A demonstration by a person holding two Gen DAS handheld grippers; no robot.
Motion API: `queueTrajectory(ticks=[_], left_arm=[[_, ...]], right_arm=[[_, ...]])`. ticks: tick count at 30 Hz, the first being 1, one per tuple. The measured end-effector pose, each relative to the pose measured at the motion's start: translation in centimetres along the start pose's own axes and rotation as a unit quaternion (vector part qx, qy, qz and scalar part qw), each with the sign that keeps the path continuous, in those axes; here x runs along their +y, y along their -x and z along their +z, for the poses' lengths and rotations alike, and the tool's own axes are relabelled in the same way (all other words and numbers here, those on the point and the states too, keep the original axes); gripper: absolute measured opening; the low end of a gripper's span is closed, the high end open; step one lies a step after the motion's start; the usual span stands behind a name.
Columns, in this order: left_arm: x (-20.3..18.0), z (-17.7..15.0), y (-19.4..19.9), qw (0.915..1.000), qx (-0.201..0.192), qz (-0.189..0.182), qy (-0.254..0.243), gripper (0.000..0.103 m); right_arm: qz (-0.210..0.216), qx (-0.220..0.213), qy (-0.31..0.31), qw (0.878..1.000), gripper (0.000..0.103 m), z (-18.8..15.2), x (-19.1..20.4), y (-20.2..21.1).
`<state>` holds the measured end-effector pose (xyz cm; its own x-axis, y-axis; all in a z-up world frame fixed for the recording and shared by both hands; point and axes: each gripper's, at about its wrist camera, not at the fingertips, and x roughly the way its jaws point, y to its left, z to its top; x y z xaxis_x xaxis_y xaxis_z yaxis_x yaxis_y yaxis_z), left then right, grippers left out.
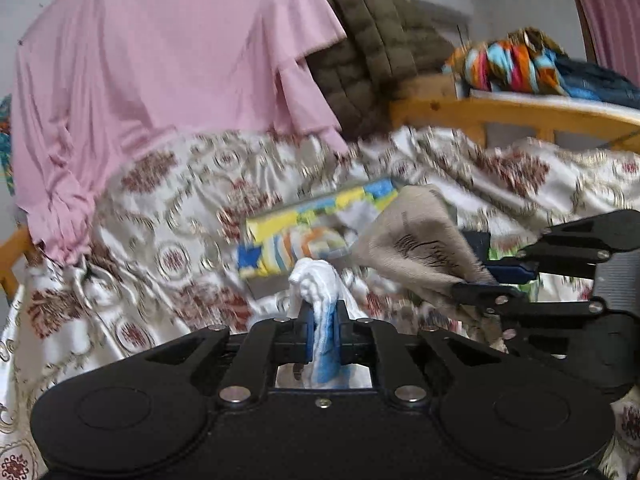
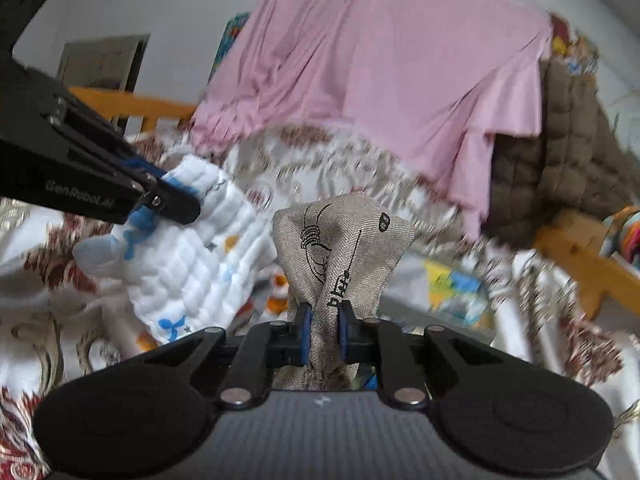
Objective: Organize soft objects
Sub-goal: 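Carry the beige pouch and white muslin cloth with both tools over the tray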
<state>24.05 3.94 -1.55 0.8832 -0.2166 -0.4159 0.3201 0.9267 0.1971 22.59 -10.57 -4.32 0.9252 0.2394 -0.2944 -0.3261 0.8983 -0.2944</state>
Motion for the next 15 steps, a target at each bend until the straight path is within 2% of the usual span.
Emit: queueTrajectory(ticks=[6,11,15], left_arm=[[0.3,1.3,1.6,0.9972,-0.069,0.025,0.013,0.009],[0.6,2.6,1.9,0.9920,-0.110,0.050,0.036,0.009],[1.6,3.9,0.4,0.9870,-0.132,0.069,0.060,0.009]], right_arm=[[-0.021,-0.053,-0.032,0.998,0.015,1.6,-2.2,1.5],[-0.029,-0.071,-0.061,0.995,0.015,2.6,-3.9,2.0],[-0.028,-0.070,-0.065,0.995,0.015,3.8,-5.1,1.5]])
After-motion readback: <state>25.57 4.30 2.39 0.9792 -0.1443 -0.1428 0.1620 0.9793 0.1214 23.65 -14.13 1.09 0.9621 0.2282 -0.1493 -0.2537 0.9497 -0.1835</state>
